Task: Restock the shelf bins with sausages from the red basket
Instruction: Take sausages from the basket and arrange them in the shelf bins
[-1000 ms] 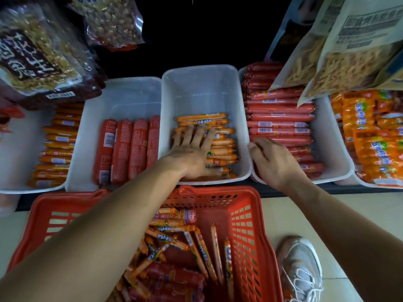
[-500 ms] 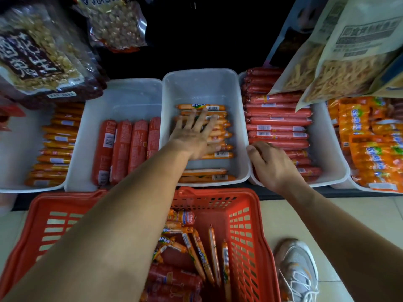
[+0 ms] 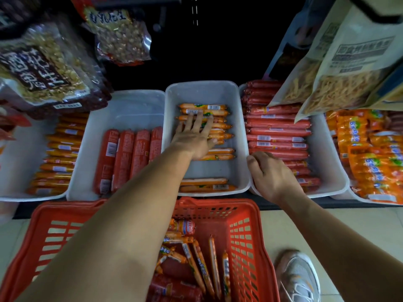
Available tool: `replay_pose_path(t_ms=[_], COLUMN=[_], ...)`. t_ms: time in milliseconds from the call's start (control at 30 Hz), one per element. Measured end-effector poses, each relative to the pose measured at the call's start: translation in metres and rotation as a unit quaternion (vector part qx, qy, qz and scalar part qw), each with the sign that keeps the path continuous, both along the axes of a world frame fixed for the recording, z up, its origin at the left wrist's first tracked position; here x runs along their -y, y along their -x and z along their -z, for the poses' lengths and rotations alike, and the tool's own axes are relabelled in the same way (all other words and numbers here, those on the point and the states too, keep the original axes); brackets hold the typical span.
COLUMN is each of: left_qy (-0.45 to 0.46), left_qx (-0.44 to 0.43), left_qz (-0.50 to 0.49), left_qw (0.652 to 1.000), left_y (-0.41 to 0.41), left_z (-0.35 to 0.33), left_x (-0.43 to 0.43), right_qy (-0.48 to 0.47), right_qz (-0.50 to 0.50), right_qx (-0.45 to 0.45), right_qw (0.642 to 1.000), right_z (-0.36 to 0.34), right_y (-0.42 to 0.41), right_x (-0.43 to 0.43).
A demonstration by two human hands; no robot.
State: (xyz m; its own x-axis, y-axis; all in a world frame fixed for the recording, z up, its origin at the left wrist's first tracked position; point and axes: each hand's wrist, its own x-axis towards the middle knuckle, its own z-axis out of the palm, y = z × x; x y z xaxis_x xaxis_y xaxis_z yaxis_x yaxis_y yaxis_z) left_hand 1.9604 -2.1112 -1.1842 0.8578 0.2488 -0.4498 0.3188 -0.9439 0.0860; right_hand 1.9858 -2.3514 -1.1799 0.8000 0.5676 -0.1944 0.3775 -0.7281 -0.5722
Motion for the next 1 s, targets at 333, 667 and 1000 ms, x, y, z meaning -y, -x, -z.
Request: replay_pose_path(t_ms=[333, 667, 1000], left_qy=[0.071, 0.091, 0.116], left_qx=[0.045, 0.052, -0.129], left_qz=[-0.062, -0.167, -0.174], left_qw=[0.995, 0.98, 0.969], left_y=[0.144, 0.312, 0.397], left_z=[-0.129, -0.158, -0.036], left_x=[0.008, 0.034, 0.059], right_qy=[0.175, 0.188, 0.277], right_qz=[-0.103, -0.266, -0.282], right_qx=[0.103, 0.112, -0.076], right_qw=[0.974, 0.939, 0.915], right_z=[-0.127, -0.192, -0.006], right_y=[0.012, 0.122, 0.236], right_x=[-0.024, -0.039, -0.018])
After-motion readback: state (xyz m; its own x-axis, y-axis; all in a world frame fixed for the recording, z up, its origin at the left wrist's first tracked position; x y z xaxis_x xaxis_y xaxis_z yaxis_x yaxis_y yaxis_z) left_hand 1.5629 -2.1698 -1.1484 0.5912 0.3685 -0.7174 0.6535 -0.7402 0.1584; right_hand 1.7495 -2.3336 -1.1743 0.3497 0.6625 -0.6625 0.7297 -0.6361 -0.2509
